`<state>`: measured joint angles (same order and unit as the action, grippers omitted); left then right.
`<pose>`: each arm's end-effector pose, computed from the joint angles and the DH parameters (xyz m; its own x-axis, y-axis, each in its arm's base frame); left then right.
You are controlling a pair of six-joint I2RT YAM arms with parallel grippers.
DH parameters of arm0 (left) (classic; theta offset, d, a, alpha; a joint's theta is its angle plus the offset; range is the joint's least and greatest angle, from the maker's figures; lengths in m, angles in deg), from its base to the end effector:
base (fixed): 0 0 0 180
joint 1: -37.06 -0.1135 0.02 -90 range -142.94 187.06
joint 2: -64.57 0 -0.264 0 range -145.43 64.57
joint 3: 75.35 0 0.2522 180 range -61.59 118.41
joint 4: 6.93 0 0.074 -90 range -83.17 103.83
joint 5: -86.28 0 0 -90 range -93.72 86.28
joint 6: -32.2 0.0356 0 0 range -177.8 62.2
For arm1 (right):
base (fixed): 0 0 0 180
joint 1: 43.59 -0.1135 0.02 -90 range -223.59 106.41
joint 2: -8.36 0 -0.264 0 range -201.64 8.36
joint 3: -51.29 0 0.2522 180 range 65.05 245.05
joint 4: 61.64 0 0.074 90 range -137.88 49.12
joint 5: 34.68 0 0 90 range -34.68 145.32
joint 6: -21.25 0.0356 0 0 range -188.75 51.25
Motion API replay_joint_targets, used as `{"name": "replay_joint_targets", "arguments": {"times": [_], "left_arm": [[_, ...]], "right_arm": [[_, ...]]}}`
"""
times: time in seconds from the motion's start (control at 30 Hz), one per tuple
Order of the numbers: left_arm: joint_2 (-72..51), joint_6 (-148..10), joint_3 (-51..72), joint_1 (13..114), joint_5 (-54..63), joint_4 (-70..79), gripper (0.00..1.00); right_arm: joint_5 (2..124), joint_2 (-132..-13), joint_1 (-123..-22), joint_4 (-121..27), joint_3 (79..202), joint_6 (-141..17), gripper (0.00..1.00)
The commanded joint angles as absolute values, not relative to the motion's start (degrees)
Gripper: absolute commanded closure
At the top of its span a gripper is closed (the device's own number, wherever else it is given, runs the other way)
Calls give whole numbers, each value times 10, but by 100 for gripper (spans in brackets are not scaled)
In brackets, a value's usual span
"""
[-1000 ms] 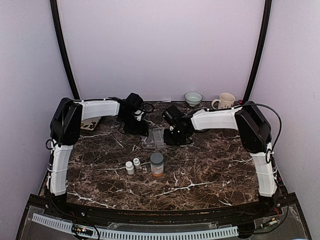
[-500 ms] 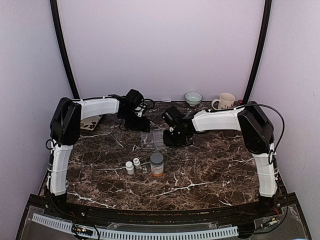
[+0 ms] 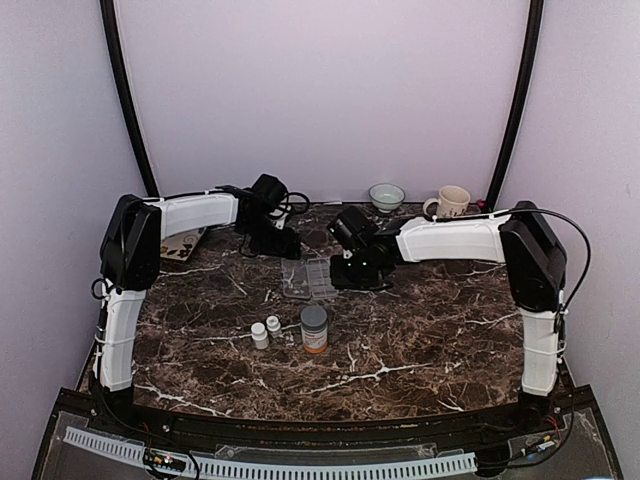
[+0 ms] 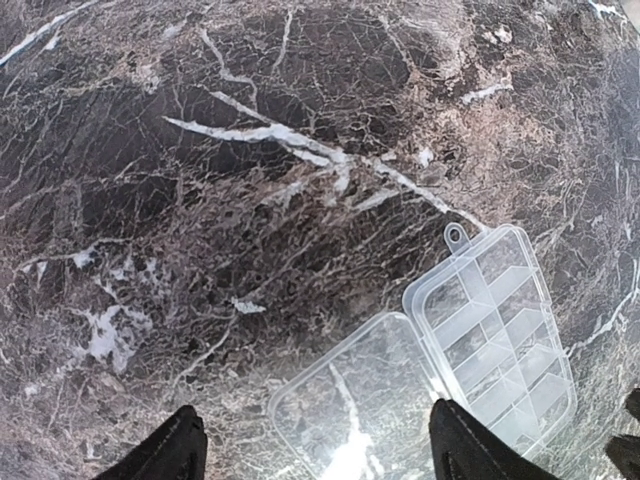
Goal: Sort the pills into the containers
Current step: Pick up the pill bottle from the center of the board.
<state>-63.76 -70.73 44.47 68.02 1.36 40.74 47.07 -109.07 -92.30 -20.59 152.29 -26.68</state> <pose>0.4221 -0.2569 0.1923 -0.8185 0.2311 -0.5260 0.3812 0.9034 -0.1962 0.2957 0.3289 0.1844 -0.8772 0.0061 -0.4801 -0.1414 0.9523 0.2704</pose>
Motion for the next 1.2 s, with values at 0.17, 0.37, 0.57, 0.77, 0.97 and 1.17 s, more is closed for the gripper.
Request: {"name": "replay_joint_targets", "arguments": {"times": [0.17, 0.37, 0.57, 0.77, 0.97, 1.17], "left_arm": [[-501, -736, 366, 674, 16, 344, 11], [-327, -774, 165, 671, 47, 179, 1], [-159, -868, -41, 652, 120, -22, 1], [-107, -895, -117, 620, 203, -84, 3], [-77, -859, -130, 620, 183, -29, 5], [-59, -844, -120, 620, 160, 11, 6]], "right_arm": [[389, -966, -948, -214, 1486, -390, 54], [378, -902, -972, -216, 1466, -481, 36], [421, -841, -986, -226, 1450, -501, 31], [426, -885, -1032, -118, 1530, -519, 29], [458, -965, -1049, 26, 1657, -490, 28], [495, -1042, -1056, 187, 1827, -448, 29]]}}
